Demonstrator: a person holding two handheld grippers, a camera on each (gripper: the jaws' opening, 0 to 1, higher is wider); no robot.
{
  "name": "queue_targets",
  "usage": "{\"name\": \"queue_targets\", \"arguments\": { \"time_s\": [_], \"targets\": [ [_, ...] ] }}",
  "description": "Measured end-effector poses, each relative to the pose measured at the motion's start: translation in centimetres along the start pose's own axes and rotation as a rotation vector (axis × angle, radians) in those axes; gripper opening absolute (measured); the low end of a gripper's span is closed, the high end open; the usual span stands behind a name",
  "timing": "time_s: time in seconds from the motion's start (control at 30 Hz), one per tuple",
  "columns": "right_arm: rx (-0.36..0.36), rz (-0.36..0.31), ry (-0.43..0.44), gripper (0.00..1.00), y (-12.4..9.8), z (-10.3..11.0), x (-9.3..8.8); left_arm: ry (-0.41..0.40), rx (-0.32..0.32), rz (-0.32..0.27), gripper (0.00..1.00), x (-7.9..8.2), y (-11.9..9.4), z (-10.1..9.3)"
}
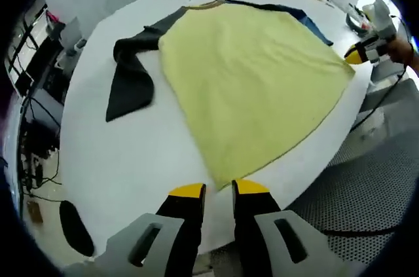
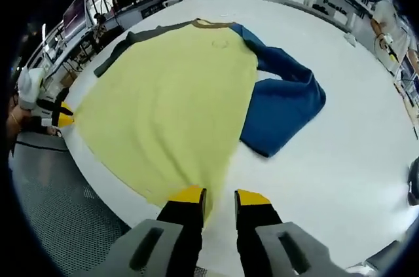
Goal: Fold the garment on the visible template until the final outline fits inside the template.
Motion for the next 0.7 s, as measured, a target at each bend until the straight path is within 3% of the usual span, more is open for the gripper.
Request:
{"name": "queue_targets", "arguments": {
  "time_s": [0.07, 0.2, 0.27, 0.37, 0.5, 0.7],
  "targets": [
    [-0.043, -0.083, 0.035, 0.21, -0.8, -1.9, 1.2, -0.119, -0.048, -0.097, 0.22, 0.8, -1.1, 0.3],
    [-0.059, -0.126, 0.046, 0.29, -0.9, -2.8, 2.0, -0.257, -0.118, -0.156, 0.28, 1.5, -1.9, 0.0],
    [-0.065, -0.142, 0.055, 0.31, -0.8, -3.2, 2.4, -0.255, -0.124, -0.230, 0.33, 2.4, -2.5, 0.2],
    [-0.076, -0.164, 0.034, 0.33, -0.5, -3.8, 2.9, -0.265, -0.124, -0.225, 0.45, 2.5, -2.9, 0.1],
    [-0.101, -0.189, -0.078, 0.34, 0.1, -5.0, 3.7, -0.258, -0.117, -0.240, 0.60, 3.0, -3.2, 0.0],
    [-0.103, -0.147, -0.300, 0.35, 1.4, -6.2, 4.0, -0.285, -0.159, -0.314, 0.81, 4.2, -3.8, -0.8]
  ]
}}
Point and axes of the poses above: the point that each gripper's makers call its tool centre point, and the gripper's own axes: y roughly forward along the fingers, z roughly to its left, x roughly out of its top, the point moved 4 cm from there along -y, roughly backward along the fingers, and after that the axes turned 10 degrees about -y, right-handed, at the moved point
